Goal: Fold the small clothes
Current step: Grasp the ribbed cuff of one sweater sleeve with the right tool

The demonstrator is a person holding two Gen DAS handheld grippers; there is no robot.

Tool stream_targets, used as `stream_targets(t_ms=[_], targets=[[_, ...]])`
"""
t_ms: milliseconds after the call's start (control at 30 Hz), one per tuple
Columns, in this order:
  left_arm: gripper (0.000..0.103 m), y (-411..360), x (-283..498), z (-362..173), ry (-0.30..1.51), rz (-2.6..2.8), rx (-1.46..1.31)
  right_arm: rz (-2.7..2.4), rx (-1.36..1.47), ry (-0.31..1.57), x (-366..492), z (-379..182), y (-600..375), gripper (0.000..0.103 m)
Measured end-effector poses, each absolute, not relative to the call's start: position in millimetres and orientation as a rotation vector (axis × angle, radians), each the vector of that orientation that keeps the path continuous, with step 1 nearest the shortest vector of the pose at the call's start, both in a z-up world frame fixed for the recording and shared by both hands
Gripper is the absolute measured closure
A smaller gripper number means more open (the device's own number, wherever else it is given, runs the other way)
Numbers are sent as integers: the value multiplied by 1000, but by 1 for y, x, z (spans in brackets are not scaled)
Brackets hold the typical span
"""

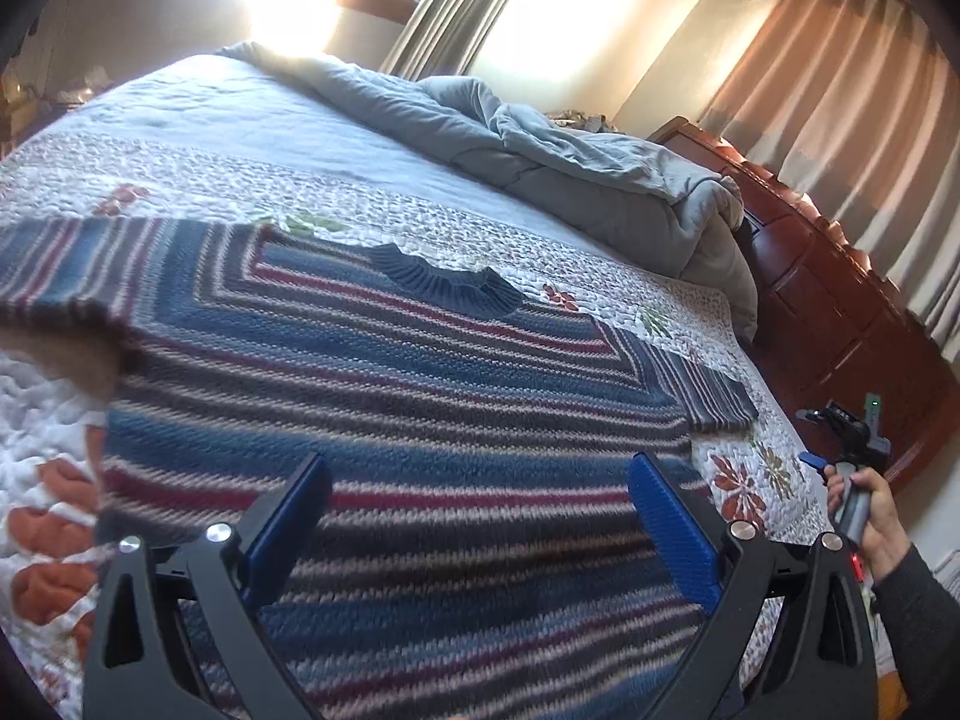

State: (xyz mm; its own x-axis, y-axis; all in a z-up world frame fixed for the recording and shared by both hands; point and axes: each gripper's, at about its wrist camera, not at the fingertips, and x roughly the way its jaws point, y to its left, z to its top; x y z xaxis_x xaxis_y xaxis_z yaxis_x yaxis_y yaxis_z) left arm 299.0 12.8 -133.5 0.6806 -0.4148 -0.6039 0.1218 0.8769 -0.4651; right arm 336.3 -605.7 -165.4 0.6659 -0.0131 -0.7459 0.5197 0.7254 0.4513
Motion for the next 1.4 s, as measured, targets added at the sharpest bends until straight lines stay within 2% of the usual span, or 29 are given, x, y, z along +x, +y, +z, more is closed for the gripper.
stream_targets(t_ms=[33,200,333,567,733,833,867,933,967,1100,1400], targets=[[4,12,304,-139,769,-311,-420,-333,746,802,346,-172,-622,45],[4,12,319,-158,791,-343,-471,-304,917,756,379,-203,-686,46],[4,2,332,-163,799,-330,-414,-242,985,765,403,-225,-706,56],[4,-5,344,-164,778,-317,-417,-290,1057,763,421,-247,-724,57],[4,-2,348,-173,779,-307,-437,-286,1033,753,440,-249,-723,48],[4,7,347,-177,770,-293,-473,-286,1020,752,451,-250,-722,48],[4,10,346,-179,766,-289,-486,-292,1011,756,454,-249,-721,54],[4,16,346,-182,758,-277,-500,-285,997,771,460,-248,-720,80],[4,18,346,-183,759,-274,-500,-283,985,778,463,-247,-719,83],[4,25,346,-188,765,-270,-514,-274,929,765,461,-231,-708,89],[4,22,346,-188,756,-283,-508,-177,730,720,470,-158,-628,90]])
